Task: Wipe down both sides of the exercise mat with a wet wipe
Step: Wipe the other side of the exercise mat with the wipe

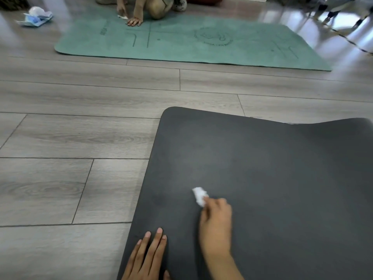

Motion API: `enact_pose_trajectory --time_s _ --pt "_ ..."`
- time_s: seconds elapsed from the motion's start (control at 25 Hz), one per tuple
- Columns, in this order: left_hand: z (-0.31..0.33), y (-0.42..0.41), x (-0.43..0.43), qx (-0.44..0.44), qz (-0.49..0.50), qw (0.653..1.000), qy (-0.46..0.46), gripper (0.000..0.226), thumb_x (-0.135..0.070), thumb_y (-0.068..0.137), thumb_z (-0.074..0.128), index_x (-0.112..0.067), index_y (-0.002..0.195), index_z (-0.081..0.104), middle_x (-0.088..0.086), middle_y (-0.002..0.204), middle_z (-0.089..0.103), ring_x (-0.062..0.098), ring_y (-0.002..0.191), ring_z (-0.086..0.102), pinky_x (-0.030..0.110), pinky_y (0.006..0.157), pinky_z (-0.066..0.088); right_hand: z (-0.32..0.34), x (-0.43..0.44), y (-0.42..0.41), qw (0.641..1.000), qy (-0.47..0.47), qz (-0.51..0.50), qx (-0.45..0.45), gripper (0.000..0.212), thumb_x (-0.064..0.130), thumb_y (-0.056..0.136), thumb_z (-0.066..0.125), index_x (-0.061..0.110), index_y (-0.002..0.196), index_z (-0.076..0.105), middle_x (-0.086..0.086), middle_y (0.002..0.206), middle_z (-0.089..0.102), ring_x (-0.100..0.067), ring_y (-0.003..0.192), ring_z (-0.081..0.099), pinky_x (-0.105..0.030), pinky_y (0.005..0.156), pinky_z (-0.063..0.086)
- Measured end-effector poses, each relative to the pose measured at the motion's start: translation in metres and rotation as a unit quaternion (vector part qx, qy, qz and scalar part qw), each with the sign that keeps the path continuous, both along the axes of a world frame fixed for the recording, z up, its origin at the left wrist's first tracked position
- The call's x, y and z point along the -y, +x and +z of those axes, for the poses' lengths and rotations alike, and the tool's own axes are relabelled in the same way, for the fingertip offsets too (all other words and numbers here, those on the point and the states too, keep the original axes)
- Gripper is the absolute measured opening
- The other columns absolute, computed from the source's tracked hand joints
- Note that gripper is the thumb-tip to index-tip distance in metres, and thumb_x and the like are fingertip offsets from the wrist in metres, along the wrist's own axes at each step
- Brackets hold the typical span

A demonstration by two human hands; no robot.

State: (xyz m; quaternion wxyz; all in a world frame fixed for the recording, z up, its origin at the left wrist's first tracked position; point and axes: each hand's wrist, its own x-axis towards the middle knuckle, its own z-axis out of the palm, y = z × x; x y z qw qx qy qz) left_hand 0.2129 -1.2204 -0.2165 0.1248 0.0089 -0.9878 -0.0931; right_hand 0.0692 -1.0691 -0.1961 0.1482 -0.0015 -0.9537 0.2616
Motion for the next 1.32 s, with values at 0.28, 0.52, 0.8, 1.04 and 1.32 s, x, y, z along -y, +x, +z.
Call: enact_pose_trajectory --time_s 0.28,0.52,0.8,1.04,1.32 --pt "-0.012 0.007 0.007 0.004 -0.020 1.000 0.006 0.062 -0.041 0.099 0.025 -0.011 0.111 0.079 -0.001 0.141 0.063 0.019 0.140 0.046 0.033 0.116 0.030 0.005 0.066 0.011 0.957 0.015 0.268 0.107 0.034 0.011 0.079 0.059 0.027 0.108 0.067 0.006 0.094 0.047 -0.018 0.088 0.047 -0.033 0.075 0.049" --pt "-0.011 -0.004 0.002 -0.011 -0.001 1.000 0.003 0.062 -0.045 0.096 0.028 -0.014 0.115 0.078 0.002 0.135 0.066 0.023 0.128 0.054 0.035 0.113 0.032 0.003 -0.109 -0.001 0.998 0.003 -0.063 -0.009 0.037 0.001 0.078 0.062 0.029 0.101 0.066 -0.007 0.082 0.055 -0.034 0.074 0.052 -0.038 0.071 0.046" --pt "-0.002 0.000 -0.002 0.022 -0.004 0.999 0.032 0.068 -0.039 0.067 0.053 -0.011 0.126 0.072 0.004 0.143 0.061 0.025 0.136 0.049 0.036 0.115 0.030 0.005 0.010 0.014 0.996 -0.051 0.049 0.053 0.033 -0.003 0.077 0.069 0.022 0.098 0.073 0.003 0.086 0.054 -0.020 0.079 0.049 -0.030 0.072 0.047" --pt "-0.001 0.003 0.002 0.022 -0.017 0.998 0.060 0.067 -0.035 0.072 0.052 -0.008 0.132 0.068 0.006 0.148 0.056 0.026 0.140 0.045 0.038 0.116 0.029 0.021 0.055 0.029 0.959 -0.047 0.239 0.147 0.028 0.007 0.089 0.052 0.020 0.109 0.067 0.004 0.099 0.049 -0.017 0.094 0.045 -0.028 0.082 0.046" --pt "0.001 0.004 0.000 0.018 -0.023 0.999 0.045 0.071 -0.035 0.072 0.054 -0.008 0.136 0.064 0.006 0.152 0.053 0.028 0.140 0.046 0.040 0.117 0.030 0.009 -0.104 0.038 0.997 -0.005 -0.040 0.059 0.026 0.000 0.082 0.068 0.021 0.099 0.068 0.002 0.089 0.049 -0.023 0.080 0.045 -0.044 0.069 0.050"
